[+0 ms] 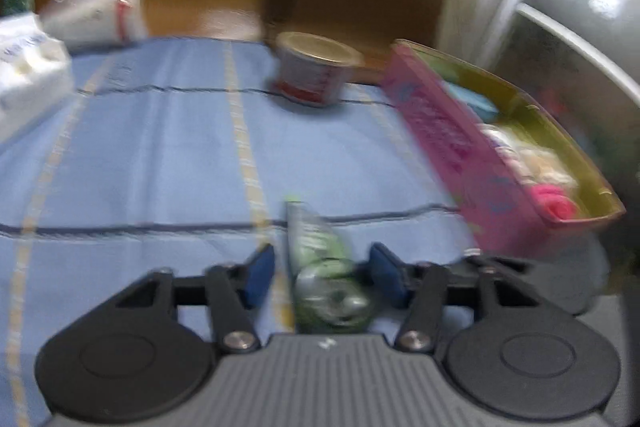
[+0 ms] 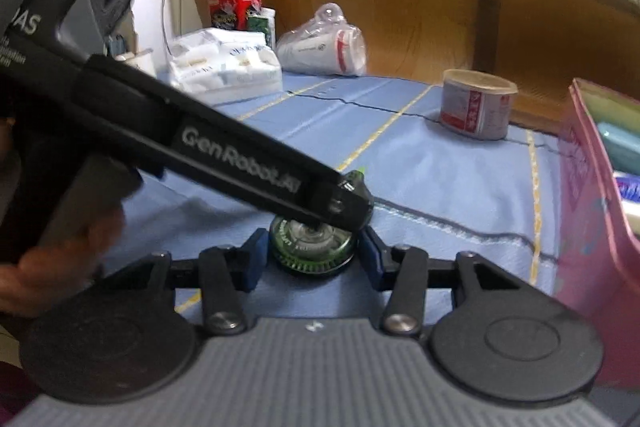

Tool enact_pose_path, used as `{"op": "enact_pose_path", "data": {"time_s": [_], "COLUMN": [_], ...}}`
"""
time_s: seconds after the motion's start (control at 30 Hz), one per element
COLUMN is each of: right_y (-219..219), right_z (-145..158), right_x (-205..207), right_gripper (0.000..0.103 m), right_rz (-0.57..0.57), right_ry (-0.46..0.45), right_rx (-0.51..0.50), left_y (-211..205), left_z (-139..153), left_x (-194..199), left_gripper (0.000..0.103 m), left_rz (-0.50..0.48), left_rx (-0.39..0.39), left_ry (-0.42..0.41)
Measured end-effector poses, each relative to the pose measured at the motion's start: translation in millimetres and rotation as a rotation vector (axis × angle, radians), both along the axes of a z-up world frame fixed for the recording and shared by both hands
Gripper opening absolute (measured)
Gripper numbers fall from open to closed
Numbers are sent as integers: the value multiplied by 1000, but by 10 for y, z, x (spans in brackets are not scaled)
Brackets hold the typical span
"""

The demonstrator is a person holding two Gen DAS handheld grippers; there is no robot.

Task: Organize soft objects
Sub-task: 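Drop the correction-tape roller into the pink tin, then grasp the gold-lidded food can with the right gripper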

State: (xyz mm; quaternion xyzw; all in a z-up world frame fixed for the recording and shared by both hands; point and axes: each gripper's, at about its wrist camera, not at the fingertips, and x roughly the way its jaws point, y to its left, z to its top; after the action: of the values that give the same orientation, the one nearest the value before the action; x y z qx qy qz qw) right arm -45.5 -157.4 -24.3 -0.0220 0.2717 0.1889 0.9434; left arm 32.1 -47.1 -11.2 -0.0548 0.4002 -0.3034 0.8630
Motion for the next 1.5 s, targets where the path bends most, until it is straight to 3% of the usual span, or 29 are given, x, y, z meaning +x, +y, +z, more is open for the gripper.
{"op": "enact_pose_path", "data": {"time_s": [0.13, 0.37, 0.5, 0.67, 0.73, 0.83, 0.93, 1.07, 1.27, 1.5], "right_y": [-49, -353, -717, -1115, -1176, -1265, -1375, -1385, -1431, -1213], "right_z": [112, 466, 580, 587, 529, 414, 429, 476, 611, 694], "right_x": [-192, -374, -480, -576, -534, -473, -547, -606, -680, -636], "right_gripper": [52, 52, 52, 52, 53, 63, 63, 62, 62, 62], "right_rz": [-25, -147, -238, -333, -369, -465, -462, -493, -544, -488], "right_ry": [-113, -292, -311, -290, -288, -259, -270, -296, -340, -344], "right_rx": [-32, -66, -48, -34, -54, -116, -13, -5, 96, 178], "left_y": [-18, -462, -899, -1374, -1518, -1603, -1456, -1218, -837, -339], "left_z": [202, 742, 849, 784, 717, 641, 645, 710, 693, 449], "left_x": [-46, -160, -143, -88, -65, -35, -2, 10, -16, 120], "left_gripper": [47, 47, 47, 47, 53, 53, 53, 53, 55, 55], "left_rz": [-24, -130, -221, -299, -308, -256, -234, -170, -42, 98], "left_rx": [-51, -66, -81, -99, -93, -30, -57, -50, 53, 145], "left_ry": [-9, -159, -171, -135, -122, -156, -145, -189, -277, -255]}}
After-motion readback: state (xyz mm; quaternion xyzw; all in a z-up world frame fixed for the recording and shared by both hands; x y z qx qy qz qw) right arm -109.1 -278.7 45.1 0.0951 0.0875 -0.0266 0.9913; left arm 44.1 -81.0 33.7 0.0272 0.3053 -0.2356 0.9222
